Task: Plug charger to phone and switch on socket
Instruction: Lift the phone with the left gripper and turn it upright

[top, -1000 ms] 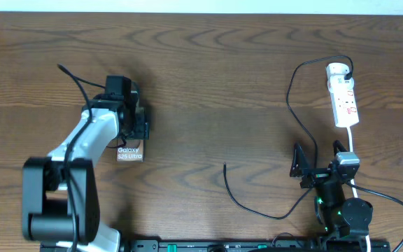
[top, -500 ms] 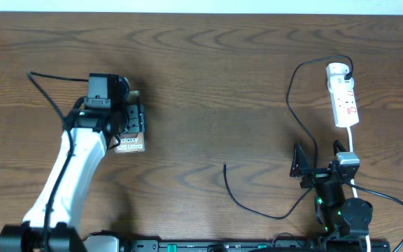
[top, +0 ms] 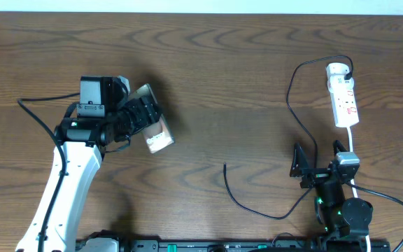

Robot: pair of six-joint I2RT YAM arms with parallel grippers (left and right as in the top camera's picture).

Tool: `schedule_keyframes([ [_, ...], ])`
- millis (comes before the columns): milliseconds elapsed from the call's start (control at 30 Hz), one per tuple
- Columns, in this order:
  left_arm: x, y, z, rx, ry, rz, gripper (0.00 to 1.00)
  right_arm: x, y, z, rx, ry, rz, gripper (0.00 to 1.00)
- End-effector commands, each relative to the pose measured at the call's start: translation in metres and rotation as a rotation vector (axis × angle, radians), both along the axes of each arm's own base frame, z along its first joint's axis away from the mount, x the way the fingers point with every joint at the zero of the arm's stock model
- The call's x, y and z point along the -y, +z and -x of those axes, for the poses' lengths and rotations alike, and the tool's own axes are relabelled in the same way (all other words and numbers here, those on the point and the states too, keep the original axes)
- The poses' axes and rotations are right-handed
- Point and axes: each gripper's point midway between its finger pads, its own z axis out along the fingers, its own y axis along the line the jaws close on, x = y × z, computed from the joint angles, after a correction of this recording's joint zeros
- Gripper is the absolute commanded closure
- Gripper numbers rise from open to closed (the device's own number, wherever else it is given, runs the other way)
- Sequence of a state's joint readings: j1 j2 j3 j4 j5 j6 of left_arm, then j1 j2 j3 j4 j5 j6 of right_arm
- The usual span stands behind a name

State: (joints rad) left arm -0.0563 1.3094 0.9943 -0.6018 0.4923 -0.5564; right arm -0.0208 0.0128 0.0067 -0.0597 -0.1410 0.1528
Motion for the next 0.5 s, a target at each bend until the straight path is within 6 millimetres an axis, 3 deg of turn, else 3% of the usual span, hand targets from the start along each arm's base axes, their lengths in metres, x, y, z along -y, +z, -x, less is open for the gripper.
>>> schedule_keyframes([
  [0,0.023,0.021,0.007,-0.111,0.093,0.26,0.93,-0.002,-0.001,0.0,-0.002,0.007,-0.004,0.01],
  [133,0.035,0.037,0.011,-0.194,0.12,0.446,0.93,-0.002,-0.001,0.0,-0.002,0.007,-0.004,0.01],
  [233,0.044,0.062,0.014,-0.27,0.117,0.649,0.93,-0.002,-0.001,0.0,-0.002,0.007,-0.004,0.01],
  [467,0.043,0.085,0.021,-0.511,0.232,0.896,0.93,-0.002,-0.001,0.0,-0.002,0.007,-0.004,0.01],
])
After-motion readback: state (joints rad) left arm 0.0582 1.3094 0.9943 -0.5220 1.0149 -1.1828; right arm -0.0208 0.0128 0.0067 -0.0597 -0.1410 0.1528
